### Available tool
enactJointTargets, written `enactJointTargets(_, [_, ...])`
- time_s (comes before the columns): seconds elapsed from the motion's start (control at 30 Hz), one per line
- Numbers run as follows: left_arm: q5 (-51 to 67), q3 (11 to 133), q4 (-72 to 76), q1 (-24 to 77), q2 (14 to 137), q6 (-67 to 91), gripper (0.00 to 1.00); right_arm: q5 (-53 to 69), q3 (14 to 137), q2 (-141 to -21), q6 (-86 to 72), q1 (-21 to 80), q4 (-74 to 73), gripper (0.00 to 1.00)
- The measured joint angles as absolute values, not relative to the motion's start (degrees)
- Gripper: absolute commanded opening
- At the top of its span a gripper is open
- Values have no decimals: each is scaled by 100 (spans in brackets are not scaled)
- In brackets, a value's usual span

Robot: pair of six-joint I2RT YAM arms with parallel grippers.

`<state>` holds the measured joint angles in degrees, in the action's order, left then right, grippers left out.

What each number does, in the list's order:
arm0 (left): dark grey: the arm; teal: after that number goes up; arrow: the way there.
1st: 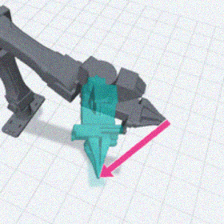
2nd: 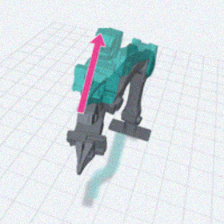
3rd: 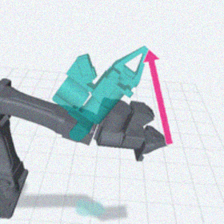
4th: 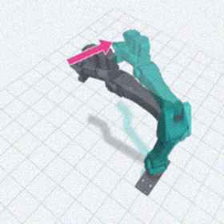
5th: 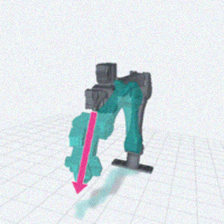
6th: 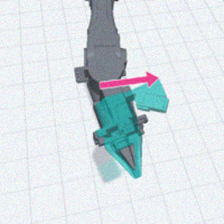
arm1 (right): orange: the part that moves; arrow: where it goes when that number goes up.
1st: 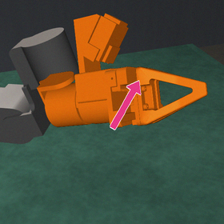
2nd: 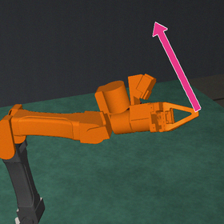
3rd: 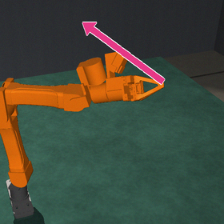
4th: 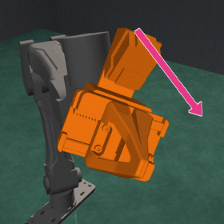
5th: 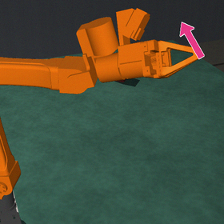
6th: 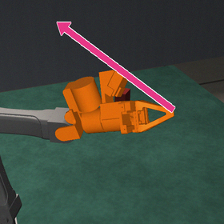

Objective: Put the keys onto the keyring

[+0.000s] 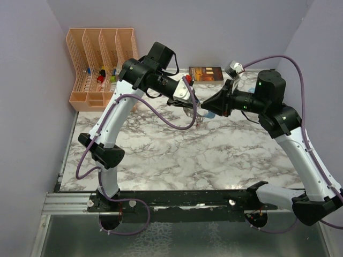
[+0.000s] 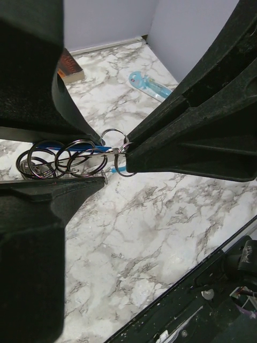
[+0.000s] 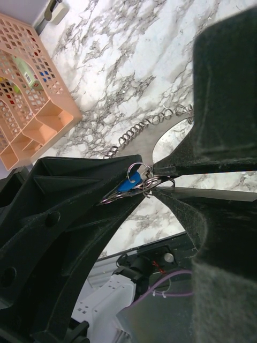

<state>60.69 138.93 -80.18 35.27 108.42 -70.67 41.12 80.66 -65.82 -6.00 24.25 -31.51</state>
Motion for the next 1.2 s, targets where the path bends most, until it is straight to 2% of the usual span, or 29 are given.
enactJointTargets(0.1, [6069, 13882, -8020, 3527, 10842, -7074, 0, 4062, 8095, -6543, -569, 2425, -3201, 17])
enactJointTargets(0.2, [6066, 13867, -8042, 3527, 10842, -7078, 0, 3990, 8117, -6506, -565, 2425, -3212, 12])
enactJointTargets(0.27, [6064, 13867, -8060, 3527, 10842, -7085, 0, 3966, 8119, -6475, -565, 2423, -3212, 5])
enactJointTargets(0.4, [6066, 13867, -8066, 3522, 10842, -7087, 0, 3970, 8123, -6466, -567, 2414, -3214, 2])
enactJointTargets(0.43, [6066, 13867, -8066, 3522, 10842, -7087, 0, 3972, 8123, -6466, -569, 2414, -3212, 3])
enactJointTargets(0.5, [6066, 13867, -8066, 3522, 10842, -7087, 0, 3981, 8123, -6466, -569, 2414, -3210, 22])
enactJointTargets(0.53, [6066, 13867, -8068, 3522, 10842, -7087, 0, 3983, 8123, -6466, -576, 2414, -3208, 28])
enactJointTargets(0.6, [6066, 13867, -8068, 3522, 10842, -7087, 0, 3986, 8121, -6466, -582, 2414, -3205, 34])
enactJointTargets(0.67, [6066, 13867, -8068, 3522, 10842, -7087, 0, 3986, 8121, -6466, -576, 2414, -3201, 35])
enactJointTargets(0.73, [6066, 13867, -8068, 3522, 10842, -7087, 0, 3992, 8123, -6486, -574, 2410, -3203, 30])
enactJointTargets(0.8, [6066, 13867, -8068, 3522, 10842, -7087, 0, 4018, 8128, -6530, -574, 2399, -3205, 16])
enactJointTargets(0.83, [6066, 13867, -8068, 3522, 10842, -7087, 0, 4036, 8128, -6558, -572, 2399, -3208, 14])
enactJointTargets(0.93, [6062, 13867, -8068, 3522, 10842, -7087, 0, 4080, 8128, -6648, -589, 2399, -3212, 12])
enactJointTargets(1.07, [6064, 13867, -8068, 3522, 10842, -7087, 0, 4125, 8130, -6676, -580, 2399, -3212, 3])
enactJointTargets(1.2, [6062, 13867, -8068, 3520, 10842, -7087, 0, 4130, 8138, -6676, -582, 2399, -3210, 1])
